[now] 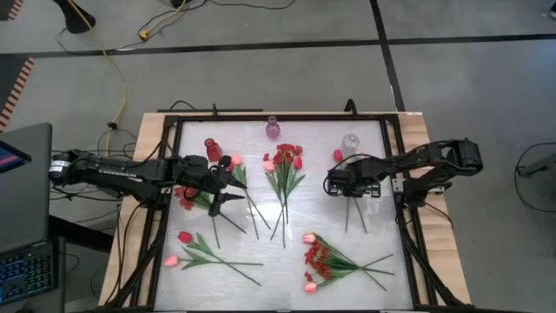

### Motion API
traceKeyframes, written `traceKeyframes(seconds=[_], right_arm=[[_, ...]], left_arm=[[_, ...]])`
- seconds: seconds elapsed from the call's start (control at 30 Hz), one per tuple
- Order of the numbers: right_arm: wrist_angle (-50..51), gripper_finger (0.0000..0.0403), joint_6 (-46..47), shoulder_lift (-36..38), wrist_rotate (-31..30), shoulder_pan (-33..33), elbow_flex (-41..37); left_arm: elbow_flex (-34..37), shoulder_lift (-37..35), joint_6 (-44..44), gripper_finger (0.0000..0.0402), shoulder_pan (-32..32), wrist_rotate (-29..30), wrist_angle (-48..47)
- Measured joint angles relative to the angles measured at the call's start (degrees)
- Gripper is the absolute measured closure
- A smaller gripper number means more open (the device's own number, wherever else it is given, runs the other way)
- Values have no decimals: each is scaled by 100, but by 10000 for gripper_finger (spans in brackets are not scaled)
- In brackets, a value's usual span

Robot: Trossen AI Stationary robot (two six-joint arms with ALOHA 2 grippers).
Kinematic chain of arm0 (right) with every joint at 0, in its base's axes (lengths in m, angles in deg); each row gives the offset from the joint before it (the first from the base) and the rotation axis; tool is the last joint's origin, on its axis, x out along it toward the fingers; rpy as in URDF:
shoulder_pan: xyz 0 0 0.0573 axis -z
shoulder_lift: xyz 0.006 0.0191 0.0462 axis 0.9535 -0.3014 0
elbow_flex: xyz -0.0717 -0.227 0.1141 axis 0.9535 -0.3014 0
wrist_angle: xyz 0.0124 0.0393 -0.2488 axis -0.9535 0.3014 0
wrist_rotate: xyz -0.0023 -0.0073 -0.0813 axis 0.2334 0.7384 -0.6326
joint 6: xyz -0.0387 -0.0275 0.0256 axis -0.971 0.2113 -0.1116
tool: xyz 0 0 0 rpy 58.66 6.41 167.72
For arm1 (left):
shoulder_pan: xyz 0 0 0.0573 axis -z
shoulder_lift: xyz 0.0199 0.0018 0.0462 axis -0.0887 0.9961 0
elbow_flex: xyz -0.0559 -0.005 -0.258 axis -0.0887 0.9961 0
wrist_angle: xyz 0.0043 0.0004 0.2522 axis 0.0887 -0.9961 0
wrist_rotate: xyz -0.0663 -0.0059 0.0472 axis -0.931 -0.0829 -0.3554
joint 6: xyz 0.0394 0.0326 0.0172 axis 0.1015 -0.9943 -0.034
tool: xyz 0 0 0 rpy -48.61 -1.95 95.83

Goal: Sort flowers into vase by color
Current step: Put the top right pink tulip into the transparent vase

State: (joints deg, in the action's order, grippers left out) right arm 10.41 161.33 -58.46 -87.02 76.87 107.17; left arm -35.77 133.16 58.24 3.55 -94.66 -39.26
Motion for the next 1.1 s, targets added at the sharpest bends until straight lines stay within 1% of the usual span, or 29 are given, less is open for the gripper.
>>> traceKeyframes(seconds=[0.1,0.2,0.27,0.37,0.43,0.53,0.67,0.77,0.87,0.93,1.0,1.1], right_arm=[[218,386,179,212,-41,-116,29],[933,382,408,548,-64,-249,141],[1224,383,573,780,-103,-348,317],[2013,383,857,1079,-105,-540,442],[2288,383,1117,1298,-200,-666,574],[2723,383,1499,1557,-664,-866,714],[2539,383,1719,1873,-1911,-1073,891],[2331,382,1341,2010,-3025,-1117,1051],[2036,383,584,2089,-4111,-1060,1237],[1695,383,-175,2124,-4678,-966,1364],[1248,383,-1135,2157,-5187,-834,1467],[385,383,-2632,2157,-5716,-582,1541]], left_arm=[[0,0,2,265,0,0,3],[0,0,-13,265,0,0,8],[0,0,-16,265,0,1,12],[0,0,-15,265,0,0,12],[0,0,-15,265,0,0,12],[0,0,-29,265,0,0,15],[0,0,-32,265,0,2,62],[0,0,-57,265,-1,2,98],[0,0,-76,265,-2,2,156],[2,0,-37,265,-11,0,238],[2,-16,70,265,-51,-3,376],[-1,-128,298,265,-198,-7,565]])
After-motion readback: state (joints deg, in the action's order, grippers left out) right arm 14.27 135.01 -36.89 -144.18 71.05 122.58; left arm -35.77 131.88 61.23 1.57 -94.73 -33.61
